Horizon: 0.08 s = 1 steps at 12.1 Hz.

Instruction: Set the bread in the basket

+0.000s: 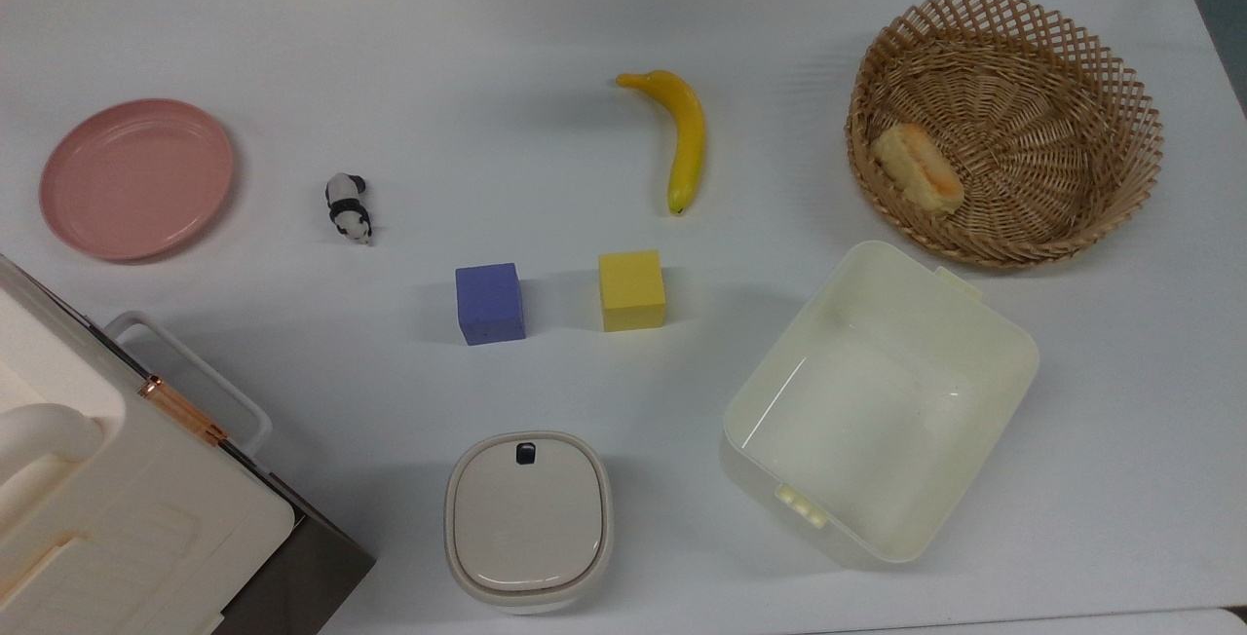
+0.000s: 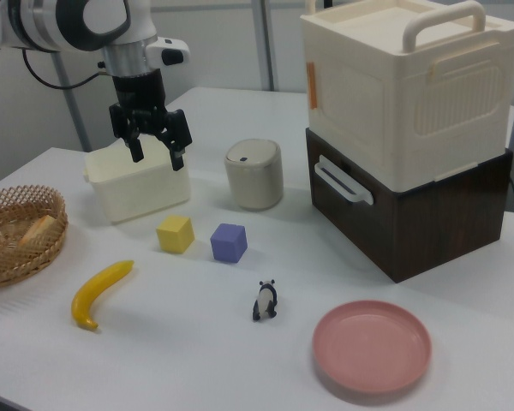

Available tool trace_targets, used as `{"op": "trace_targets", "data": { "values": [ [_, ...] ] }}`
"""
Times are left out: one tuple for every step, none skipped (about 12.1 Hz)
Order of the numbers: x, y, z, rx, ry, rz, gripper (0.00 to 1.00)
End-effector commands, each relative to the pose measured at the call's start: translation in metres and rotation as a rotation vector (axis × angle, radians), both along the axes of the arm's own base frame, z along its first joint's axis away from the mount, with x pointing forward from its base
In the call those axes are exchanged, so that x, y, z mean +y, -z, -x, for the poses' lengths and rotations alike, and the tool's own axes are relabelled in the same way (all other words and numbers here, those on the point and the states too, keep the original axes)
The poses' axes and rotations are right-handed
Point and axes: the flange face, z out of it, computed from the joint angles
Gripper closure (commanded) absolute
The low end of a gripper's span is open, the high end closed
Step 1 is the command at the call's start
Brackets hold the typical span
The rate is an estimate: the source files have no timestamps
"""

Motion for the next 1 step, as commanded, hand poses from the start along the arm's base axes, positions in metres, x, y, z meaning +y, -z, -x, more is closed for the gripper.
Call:
{"op": "trace_targets", "data": {
  "values": [
    [-0.0056,-0.0036,0.0084,0.013,0.005,-0.003,0.00]
  ]
}}
